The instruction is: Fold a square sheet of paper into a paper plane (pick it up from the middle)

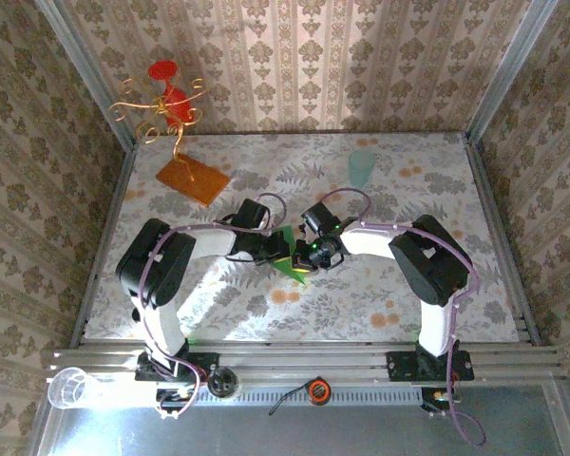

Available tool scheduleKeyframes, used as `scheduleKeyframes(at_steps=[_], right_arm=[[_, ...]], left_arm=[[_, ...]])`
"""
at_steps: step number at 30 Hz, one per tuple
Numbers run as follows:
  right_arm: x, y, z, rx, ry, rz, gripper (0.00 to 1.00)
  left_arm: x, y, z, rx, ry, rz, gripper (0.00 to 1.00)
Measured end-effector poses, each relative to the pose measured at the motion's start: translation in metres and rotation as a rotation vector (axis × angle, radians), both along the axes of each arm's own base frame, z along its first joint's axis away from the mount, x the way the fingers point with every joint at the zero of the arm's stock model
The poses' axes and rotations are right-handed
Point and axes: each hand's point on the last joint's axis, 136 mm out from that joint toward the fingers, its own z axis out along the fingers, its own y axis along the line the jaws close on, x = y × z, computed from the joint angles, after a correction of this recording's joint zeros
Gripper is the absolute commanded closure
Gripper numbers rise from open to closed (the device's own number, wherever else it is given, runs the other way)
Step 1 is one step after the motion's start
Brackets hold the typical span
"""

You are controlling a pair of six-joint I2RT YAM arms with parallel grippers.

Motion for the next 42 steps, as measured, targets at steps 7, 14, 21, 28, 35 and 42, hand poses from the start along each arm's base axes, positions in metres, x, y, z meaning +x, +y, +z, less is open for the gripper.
scheduleKeyframes(at_steps=[7,14,21,28,35,42], right_arm=[[-0.001,0.000,-0.001,-0.001,0.002,0.001,1.00],[-0.004,-0.004,-0.004,0.012,-0.001,0.015,1.00],[-0.004,-0.005,-0.005,0.030,-0.024,0.028,1.00],[-0.007,-0.007,-0.005,0.034,-0.023,0.041,1.00],[-0.007,-0.007,-0.005,0.036,-0.023,0.041,1.00],[-0.007,-0.007,-0.005,0.036,-0.022,0.041,1.00]], left_arm=[[0.003,0.001,-0.002,0.004,0.011,0.005,0.99],[0.004,0.002,-0.002,0.020,0.019,0.011,0.99],[0.020,0.009,-0.001,0.057,0.019,0.049,0.98],[0.055,0.021,0.006,0.077,-0.035,0.112,0.98],[0.066,0.026,-0.001,0.082,-0.034,0.119,0.98],[0.067,0.027,-0.001,0.066,-0.038,0.102,0.98]])
